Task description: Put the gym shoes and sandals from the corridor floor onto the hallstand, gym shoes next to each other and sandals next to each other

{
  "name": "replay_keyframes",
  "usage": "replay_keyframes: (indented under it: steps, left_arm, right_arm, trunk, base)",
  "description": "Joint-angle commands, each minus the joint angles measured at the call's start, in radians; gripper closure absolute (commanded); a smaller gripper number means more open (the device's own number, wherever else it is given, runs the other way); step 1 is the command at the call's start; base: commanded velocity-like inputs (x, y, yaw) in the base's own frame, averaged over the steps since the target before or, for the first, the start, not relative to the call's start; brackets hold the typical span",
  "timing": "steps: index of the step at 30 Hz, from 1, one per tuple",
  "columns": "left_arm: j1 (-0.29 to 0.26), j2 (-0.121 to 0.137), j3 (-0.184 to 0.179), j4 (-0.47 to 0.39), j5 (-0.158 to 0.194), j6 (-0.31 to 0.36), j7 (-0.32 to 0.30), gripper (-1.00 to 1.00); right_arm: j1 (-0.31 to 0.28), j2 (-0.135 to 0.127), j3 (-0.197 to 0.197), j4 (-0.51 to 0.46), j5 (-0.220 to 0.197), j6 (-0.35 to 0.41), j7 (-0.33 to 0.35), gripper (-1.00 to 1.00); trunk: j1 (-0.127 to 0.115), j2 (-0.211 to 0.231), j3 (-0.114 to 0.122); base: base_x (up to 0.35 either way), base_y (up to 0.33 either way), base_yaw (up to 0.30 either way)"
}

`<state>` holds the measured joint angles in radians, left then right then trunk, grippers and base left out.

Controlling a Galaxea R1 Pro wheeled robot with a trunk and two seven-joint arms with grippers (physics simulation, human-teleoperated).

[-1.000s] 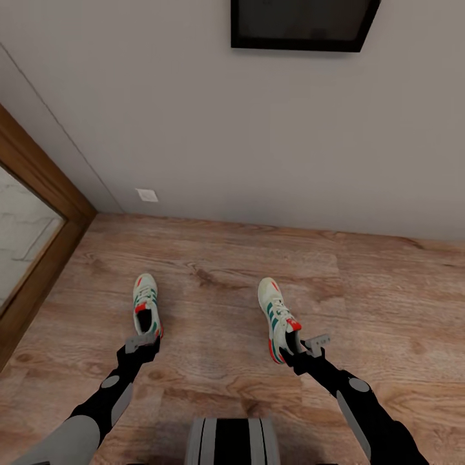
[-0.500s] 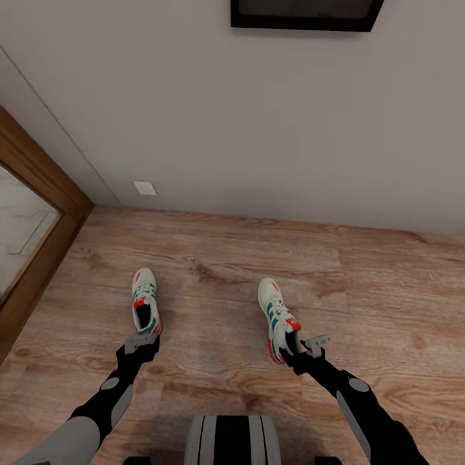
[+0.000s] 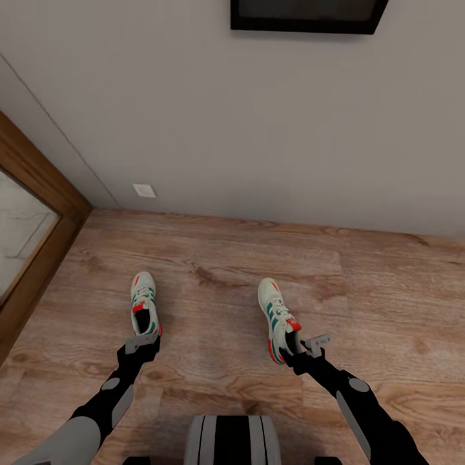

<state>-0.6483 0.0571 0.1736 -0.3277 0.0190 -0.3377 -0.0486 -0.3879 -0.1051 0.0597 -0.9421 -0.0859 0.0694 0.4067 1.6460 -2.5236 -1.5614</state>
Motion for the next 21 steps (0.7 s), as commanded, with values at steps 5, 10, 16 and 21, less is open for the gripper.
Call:
replay_keyframes:
  steps: [5, 10, 16, 21]
  left_arm:
    - [-0.001, 0.0, 0.004, 0.001, 0.002, -0.003, -0.005, -1.0]
    - [-0.001, 0.0, 0.005, 0.001, 0.002, -0.004, -0.005, -1.0]
    - [-0.001, 0.001, 0.006, 0.0, 0.003, -0.004, -0.005, -1.0]
    - [-0.001, 0.001, 0.006, -0.003, 0.006, -0.003, -0.005, -1.0]
  right_arm:
    - [0.0, -0.001, 0.002, -0.001, -0.009, 0.007, 0.001, 1.0]
    - [0.0, -0.001, 0.001, -0.001, -0.009, 0.007, 0.001, 1.0]
    - [0.0, -0.001, 0.002, -0.001, -0.009, 0.007, 0.001, 1.0]
    - [0.0, -0.001, 0.002, -0.001, -0.009, 0.007, 0.001, 1.0]
  trunk:
    - [0.0, 0.0, -0.001]
    - [0.0, 0.0, -0.001]
    - [0.0, 0.0, -0.001]
    - [0.0, 0.0, -0.001]
  base:
    - [0.098, 0.0, 0.0]
    - [0.046, 0.0, 0.0]
    - [0.005, 0.0, 0.0]
    - [0.001, 0.0, 0.0]
